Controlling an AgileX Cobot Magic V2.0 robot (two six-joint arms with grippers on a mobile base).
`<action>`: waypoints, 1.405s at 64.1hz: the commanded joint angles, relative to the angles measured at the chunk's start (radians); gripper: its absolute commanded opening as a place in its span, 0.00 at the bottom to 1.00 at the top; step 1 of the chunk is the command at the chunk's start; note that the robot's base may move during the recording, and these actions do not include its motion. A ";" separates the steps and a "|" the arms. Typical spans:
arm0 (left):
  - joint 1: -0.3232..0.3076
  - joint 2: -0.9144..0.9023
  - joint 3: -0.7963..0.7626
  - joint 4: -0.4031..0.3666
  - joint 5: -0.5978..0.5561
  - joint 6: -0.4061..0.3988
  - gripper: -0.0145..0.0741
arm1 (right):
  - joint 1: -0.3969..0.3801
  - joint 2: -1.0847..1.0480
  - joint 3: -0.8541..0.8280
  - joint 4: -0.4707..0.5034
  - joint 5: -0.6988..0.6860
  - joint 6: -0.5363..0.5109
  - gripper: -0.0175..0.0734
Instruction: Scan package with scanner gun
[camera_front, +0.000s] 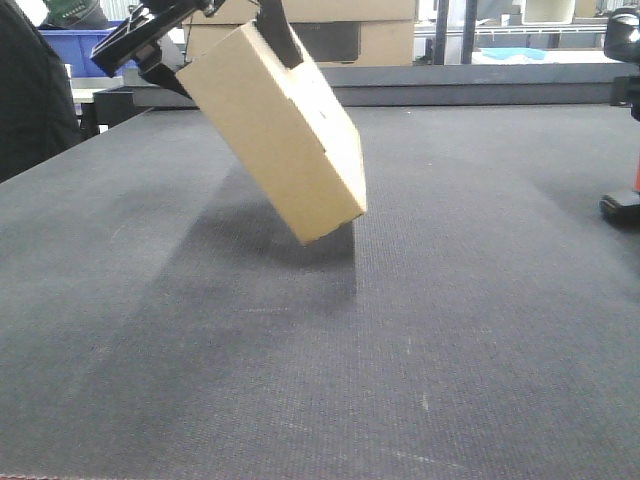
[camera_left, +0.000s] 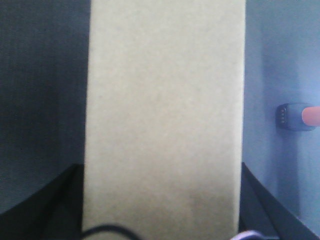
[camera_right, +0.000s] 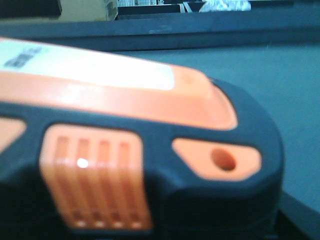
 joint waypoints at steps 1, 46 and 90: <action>-0.006 -0.007 -0.013 -0.032 -0.017 0.001 0.04 | -0.002 -0.051 -0.025 0.003 -0.048 -0.151 0.02; -0.006 -0.007 -0.013 -0.028 0.002 0.001 0.04 | 0.001 -0.037 -0.044 0.111 -0.102 0.041 0.01; -0.006 -0.007 -0.013 -0.021 -0.023 0.001 0.04 | 0.007 0.035 0.003 0.081 -0.134 0.092 0.01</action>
